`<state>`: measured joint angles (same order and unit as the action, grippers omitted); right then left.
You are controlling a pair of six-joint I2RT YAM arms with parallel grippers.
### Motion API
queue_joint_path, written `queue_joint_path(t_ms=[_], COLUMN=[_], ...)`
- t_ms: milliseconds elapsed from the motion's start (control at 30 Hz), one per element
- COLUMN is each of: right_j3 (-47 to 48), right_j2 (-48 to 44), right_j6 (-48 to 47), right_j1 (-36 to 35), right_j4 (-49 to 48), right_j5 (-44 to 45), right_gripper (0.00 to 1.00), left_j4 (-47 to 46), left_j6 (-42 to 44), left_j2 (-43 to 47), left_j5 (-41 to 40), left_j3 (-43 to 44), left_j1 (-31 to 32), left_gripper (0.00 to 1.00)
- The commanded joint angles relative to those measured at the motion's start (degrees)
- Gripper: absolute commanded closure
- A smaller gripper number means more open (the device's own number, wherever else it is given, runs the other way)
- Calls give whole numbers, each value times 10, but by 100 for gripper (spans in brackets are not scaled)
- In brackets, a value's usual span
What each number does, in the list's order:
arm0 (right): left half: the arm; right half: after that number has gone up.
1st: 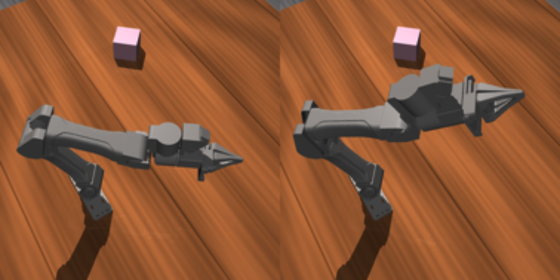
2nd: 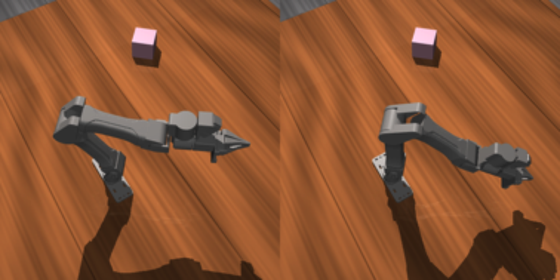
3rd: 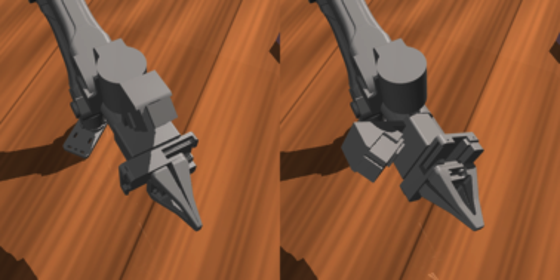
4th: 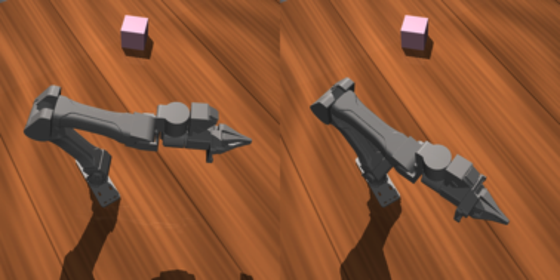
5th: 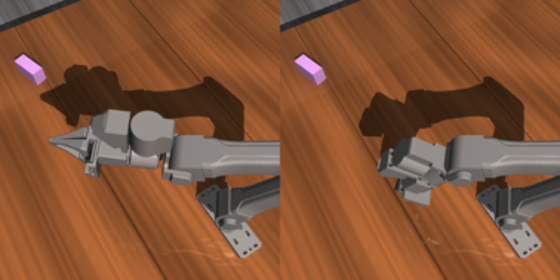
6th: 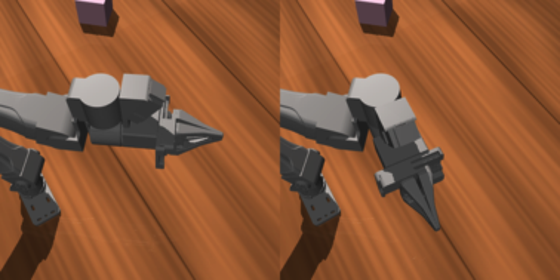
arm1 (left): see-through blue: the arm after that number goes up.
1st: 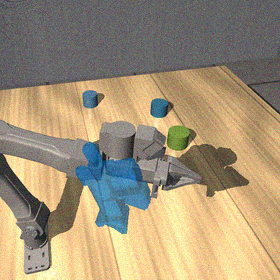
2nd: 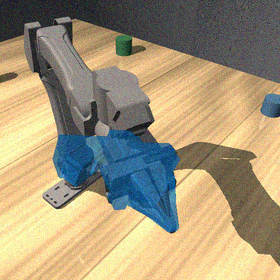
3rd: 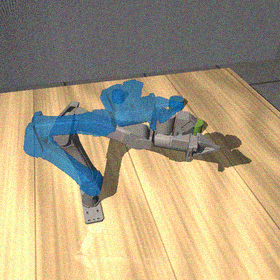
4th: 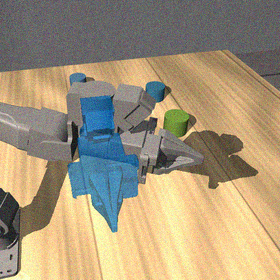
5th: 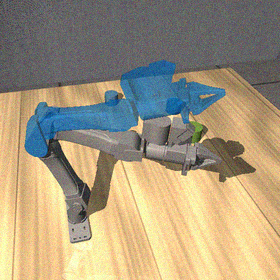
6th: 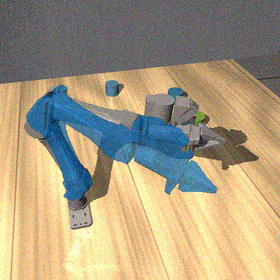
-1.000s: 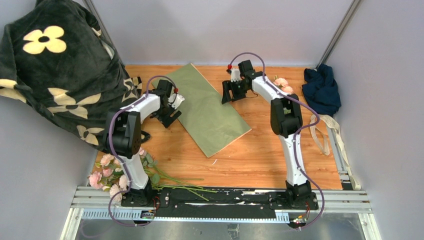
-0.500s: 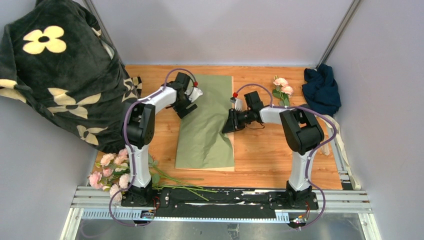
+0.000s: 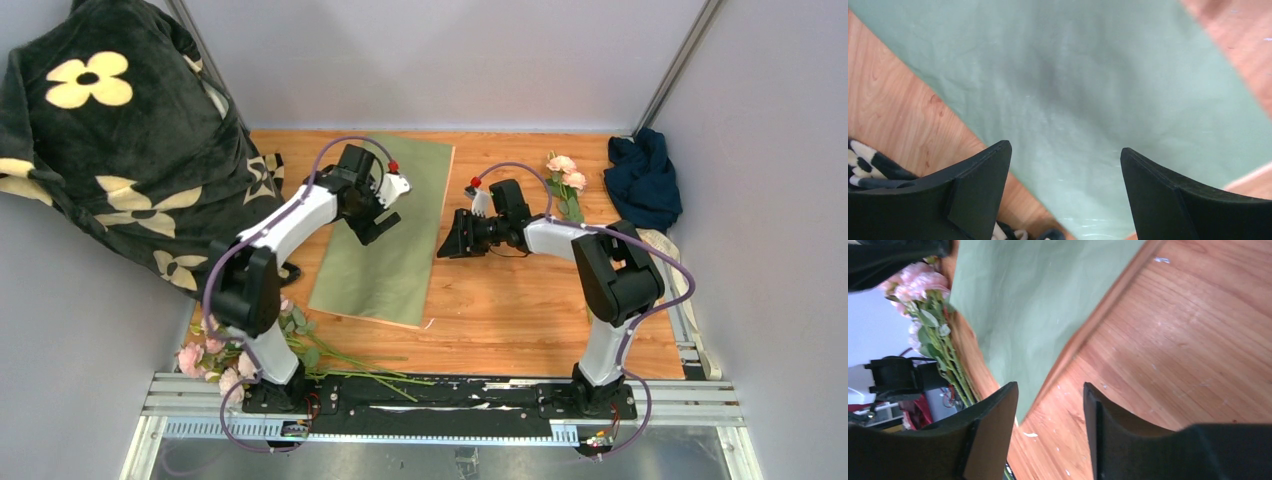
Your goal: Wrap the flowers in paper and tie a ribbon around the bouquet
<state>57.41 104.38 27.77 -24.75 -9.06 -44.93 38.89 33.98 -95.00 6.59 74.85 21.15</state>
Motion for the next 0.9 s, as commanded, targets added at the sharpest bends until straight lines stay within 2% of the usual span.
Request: queue_joint_path(t_ms=[0,33,167,433,567,667,867], right_j3=[-19,-15,-6,53,67,54,9], right_j2=[11,19,37,88,121,120,104], right_j6=[39,39,69,141,195,226,258], right_j1=[-19,-21,-23,-54,-58,-63,-78], right_j4=[-51,-51,-84,-105,-107,-96,-143], right_j5=[-24,-18,1,66,103,133,130], right_gripper=[36,35,33,38,42,40,40], left_j4=[34,39,64,98,98,98,94], left_j6=[-6,-1,53,167,151,146,138], left_j2=[39,45,87,192,188,176,168], left_j5=[65,65,54,35,45,50,61], left_j3=[-57,-71,-130,-222,-229,-232,-228], left_j1=[6,9,33,40,41,41,40], left_gripper=[11,11,1,0,0,0,0])
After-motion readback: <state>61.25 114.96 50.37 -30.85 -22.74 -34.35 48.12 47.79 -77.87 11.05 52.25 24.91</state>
